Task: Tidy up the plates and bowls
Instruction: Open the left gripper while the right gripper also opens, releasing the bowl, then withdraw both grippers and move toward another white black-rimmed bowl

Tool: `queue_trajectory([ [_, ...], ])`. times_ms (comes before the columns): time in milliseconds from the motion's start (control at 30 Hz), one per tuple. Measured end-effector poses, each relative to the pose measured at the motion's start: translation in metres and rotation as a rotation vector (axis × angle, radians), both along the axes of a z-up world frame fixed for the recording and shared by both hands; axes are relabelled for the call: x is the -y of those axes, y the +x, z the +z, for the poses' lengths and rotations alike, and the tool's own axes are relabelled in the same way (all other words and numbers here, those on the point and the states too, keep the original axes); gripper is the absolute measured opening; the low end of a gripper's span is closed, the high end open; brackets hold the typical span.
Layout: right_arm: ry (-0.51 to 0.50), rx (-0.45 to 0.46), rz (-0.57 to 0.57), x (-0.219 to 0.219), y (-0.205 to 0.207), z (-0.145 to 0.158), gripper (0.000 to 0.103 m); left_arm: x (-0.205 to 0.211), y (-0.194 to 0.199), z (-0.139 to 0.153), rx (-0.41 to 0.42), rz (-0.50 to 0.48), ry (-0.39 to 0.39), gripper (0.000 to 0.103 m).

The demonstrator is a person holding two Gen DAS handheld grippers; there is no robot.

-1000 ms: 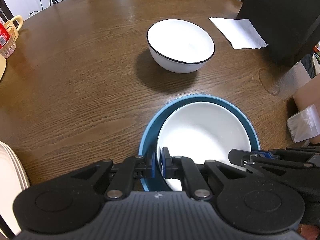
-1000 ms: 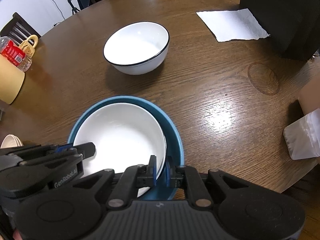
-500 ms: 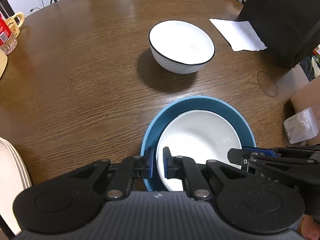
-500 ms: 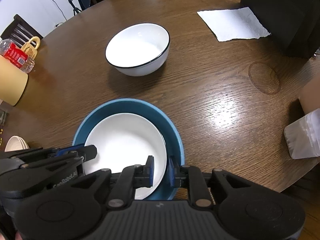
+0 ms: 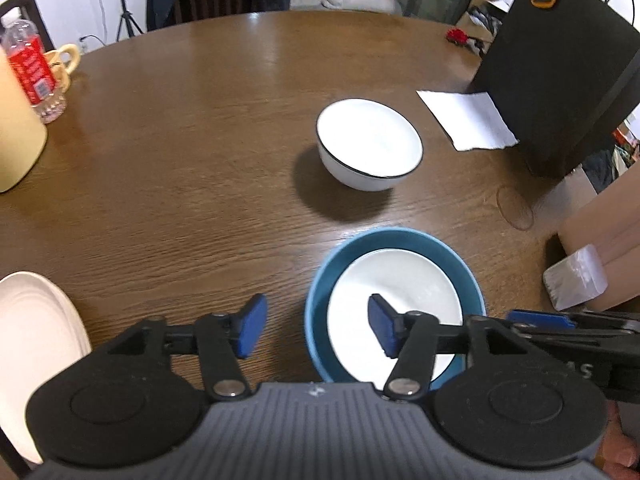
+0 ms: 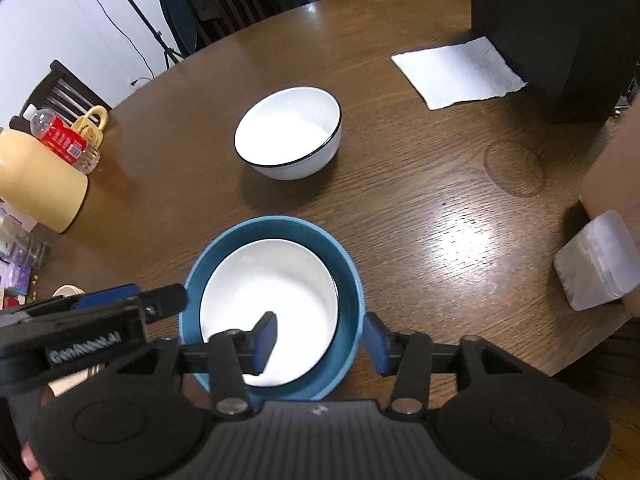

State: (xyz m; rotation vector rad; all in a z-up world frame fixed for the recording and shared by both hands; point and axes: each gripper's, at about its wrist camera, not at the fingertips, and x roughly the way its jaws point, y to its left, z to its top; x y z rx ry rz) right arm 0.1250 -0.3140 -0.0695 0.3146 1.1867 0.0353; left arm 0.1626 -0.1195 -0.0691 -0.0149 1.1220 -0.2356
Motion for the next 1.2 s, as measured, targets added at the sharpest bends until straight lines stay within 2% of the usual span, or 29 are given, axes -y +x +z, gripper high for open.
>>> queue_trajectory([
  [67,0.001,0.012,-0.002,0.002,-0.007,0.003,0.065,-0.006,-0.006,0.004,0.013,0.011,-0.003,0.072],
  [100,0.001,0.018,-0.002,0.003,-0.011,0.005,0.069,-0.008,-0.010,0.006,0.018,0.015,-0.003,0.080],
  [167,0.004,0.032,-0.002,0.004,-0.019,0.010,0.084,-0.013,-0.018,0.010,0.026,0.018,-0.010,0.093],
  [200,0.006,0.038,-0.001,0.003,-0.022,0.011,0.088,-0.015,-0.021,0.012,0.027,0.019,-0.014,0.103],
  [367,0.007,0.076,-0.006,0.004,-0.044,0.023,0.103,-0.023,-0.040,0.020,0.051,0.036,-0.031,0.103],
  [867,-0.042,0.132,-0.010,0.004,-0.111,0.042,0.103,-0.038,-0.099,0.035,0.097,0.094,-0.072,0.103],
  [1200,-0.100,0.170,-0.031,0.011,-0.141,0.053,0.103,-0.036,-0.121,0.039,0.108,0.120,-0.087,0.103],
])
